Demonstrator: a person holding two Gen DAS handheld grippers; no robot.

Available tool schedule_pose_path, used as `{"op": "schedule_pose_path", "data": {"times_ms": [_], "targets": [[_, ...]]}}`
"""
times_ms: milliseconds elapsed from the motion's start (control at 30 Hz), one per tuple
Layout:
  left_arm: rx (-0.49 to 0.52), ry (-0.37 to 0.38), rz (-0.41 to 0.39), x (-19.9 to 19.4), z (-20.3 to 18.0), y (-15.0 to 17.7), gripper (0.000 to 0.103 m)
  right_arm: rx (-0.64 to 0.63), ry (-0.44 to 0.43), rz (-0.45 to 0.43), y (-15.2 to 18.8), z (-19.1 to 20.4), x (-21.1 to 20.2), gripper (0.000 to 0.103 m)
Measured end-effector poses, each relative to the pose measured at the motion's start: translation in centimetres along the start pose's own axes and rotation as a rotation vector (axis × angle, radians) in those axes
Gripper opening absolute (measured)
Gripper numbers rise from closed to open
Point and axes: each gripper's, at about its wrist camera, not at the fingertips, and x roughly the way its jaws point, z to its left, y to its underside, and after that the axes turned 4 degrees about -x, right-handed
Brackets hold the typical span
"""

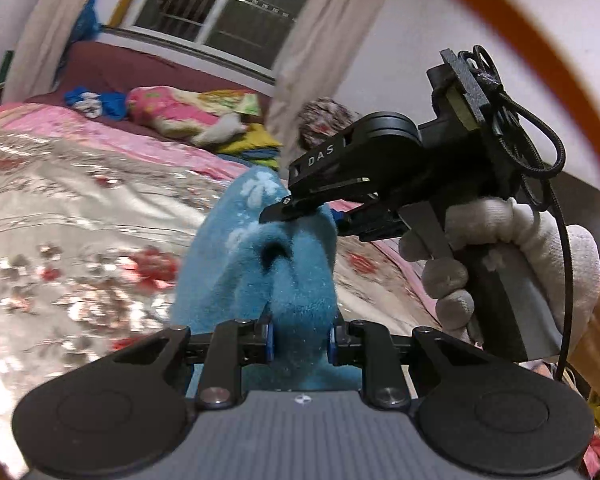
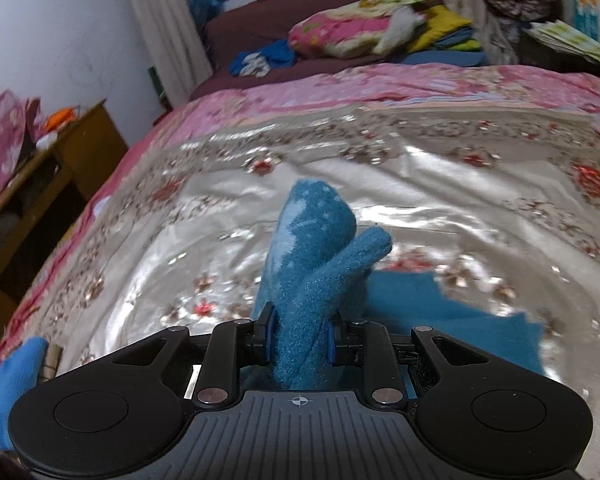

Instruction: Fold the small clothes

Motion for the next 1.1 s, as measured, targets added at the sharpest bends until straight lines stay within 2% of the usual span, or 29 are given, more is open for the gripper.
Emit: {"op": "schedule_pose_path", "data": {"times_ms": [400, 633, 833, 900, 1100], "targets": [[0.128, 0.050, 0.083, 4.2, -7.7, 2.8, 0.028, 0.147, -0.027, -0.051, 2.9, -10.2, -3.7, 0.022], [0.195, 0.042, 0.187, 8.4, -11.0, 6.0, 0.028, 0.285, -0.027, -0.043, 7.3, -17.7, -2.3, 0.022], [0.220, 0.036, 0.239, 10.8, -12.5, 8.6, 0.029, 0.356, -0.020, -0.022, 10.3, -22.0, -0.2, 0.022], [0.221, 0.034, 0.261, 11.2, -12.7, 9.3, 0.033, 0.367, -0.023, -0.010, 10.9, -22.9, 0.4, 0.022], [0.242, 0.042, 0.269, 9.3, -12.9, 9.2, 0.047, 0.355, -0.016, -0.016, 12.3, -23.4, 0.2, 0.036]]}}
